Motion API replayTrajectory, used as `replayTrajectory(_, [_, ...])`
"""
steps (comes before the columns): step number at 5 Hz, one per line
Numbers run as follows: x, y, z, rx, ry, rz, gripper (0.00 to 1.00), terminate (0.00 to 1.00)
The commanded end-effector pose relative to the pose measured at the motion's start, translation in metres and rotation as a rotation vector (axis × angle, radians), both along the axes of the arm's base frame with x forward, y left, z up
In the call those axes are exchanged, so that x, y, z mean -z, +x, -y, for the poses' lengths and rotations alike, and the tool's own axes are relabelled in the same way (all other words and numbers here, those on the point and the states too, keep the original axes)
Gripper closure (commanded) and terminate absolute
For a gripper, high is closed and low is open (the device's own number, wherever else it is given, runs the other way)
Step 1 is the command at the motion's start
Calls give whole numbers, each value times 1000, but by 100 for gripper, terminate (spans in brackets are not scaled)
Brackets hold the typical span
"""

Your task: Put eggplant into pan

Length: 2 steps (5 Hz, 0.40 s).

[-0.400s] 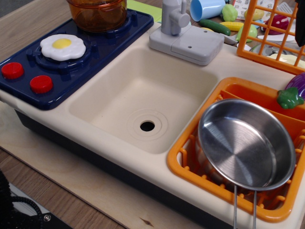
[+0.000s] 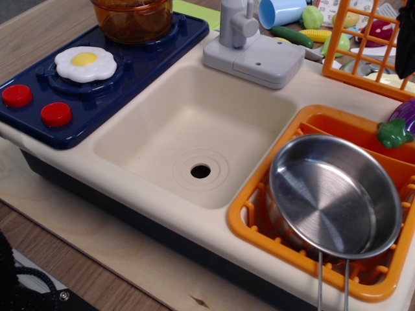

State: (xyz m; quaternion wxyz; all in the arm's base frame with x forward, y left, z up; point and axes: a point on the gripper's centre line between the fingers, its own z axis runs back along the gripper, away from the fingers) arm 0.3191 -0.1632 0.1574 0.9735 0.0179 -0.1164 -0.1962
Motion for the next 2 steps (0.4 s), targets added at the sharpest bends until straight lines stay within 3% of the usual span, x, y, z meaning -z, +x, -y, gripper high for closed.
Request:
replayTrajectory(1, [-1,13,4,2,-13,51,0,0])
replayTrajectory(2, [11,15,4,4,-13,69,0,0])
